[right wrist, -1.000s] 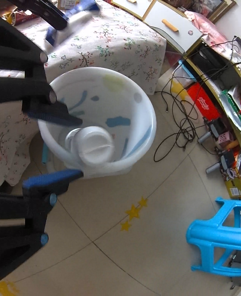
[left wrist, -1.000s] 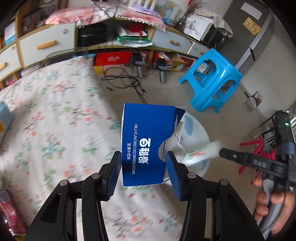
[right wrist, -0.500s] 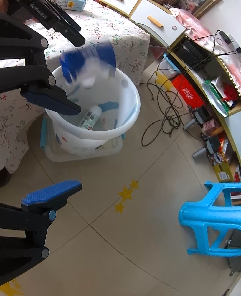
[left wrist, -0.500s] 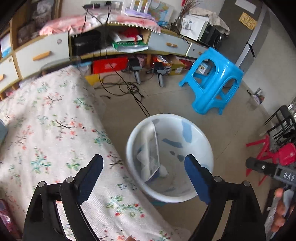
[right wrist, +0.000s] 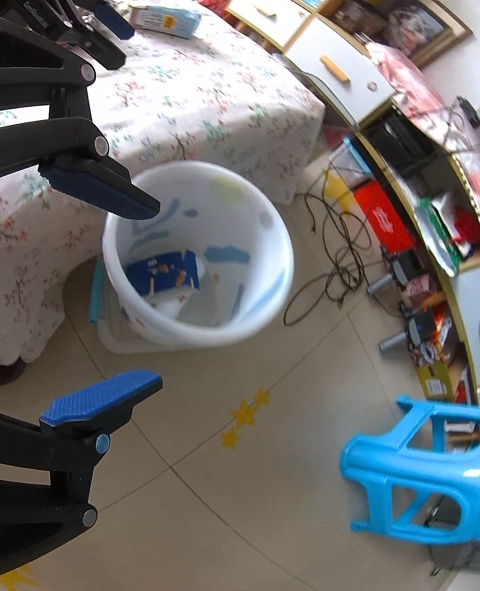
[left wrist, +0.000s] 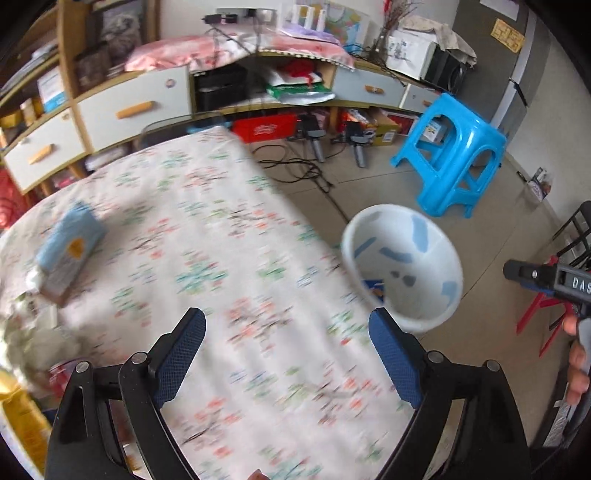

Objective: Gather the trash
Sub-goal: 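Grasp the yellow snack bag with the left tool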

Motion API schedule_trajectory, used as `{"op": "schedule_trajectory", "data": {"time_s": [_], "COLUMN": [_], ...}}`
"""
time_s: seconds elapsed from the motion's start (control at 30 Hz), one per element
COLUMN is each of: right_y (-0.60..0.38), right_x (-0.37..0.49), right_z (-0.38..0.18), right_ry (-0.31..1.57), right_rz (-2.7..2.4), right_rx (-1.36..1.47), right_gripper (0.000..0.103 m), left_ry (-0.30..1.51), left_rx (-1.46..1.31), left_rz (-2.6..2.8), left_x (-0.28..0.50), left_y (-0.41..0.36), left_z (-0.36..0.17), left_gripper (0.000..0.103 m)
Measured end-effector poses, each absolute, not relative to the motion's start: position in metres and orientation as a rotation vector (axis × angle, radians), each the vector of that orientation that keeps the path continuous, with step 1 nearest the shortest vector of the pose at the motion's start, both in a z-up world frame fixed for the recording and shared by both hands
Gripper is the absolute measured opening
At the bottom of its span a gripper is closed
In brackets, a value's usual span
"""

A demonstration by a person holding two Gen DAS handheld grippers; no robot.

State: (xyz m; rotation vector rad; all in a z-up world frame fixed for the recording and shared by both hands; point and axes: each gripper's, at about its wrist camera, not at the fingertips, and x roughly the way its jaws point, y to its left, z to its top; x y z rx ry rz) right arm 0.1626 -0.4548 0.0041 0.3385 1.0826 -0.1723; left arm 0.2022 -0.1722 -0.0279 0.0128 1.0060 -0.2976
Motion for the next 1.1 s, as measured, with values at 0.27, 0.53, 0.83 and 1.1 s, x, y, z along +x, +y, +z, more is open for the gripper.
{"op": "schedule_trajectory", "data": {"time_s": [0.27,0.53,0.83,1.1], "right_y": [-0.399,-0.336,-0.272,-0.237], "right_x": [0.168,0.172,0.182,0.184], "right_z": [0.009,0.0,-0.015,-0.025], "right_ry": [1.089,1.131,1.179,1.205], "right_rz": [-0.096,0.004,0.064,0.093], "right_rx": [0.27,0.241,0.132,0.077], "right_gripper": [0.078,0.081,0.081,0.082], "left_ry": [1.031,1.065,1.077,1.127], "left_rx": [-0.015,-0.116,-0.296,-0.4], "left_rz": [-0.188,-0.081,-0.052,-0.122], "left_x": [0.17,0.147,0.122,0.111], "left_y": [-0.091,-0.006,0.07,0.087], "left_z": [-0.016,-0.013,-0.009,-0.022], "left_gripper": [0.092,0.092,0.092,0.085]}}
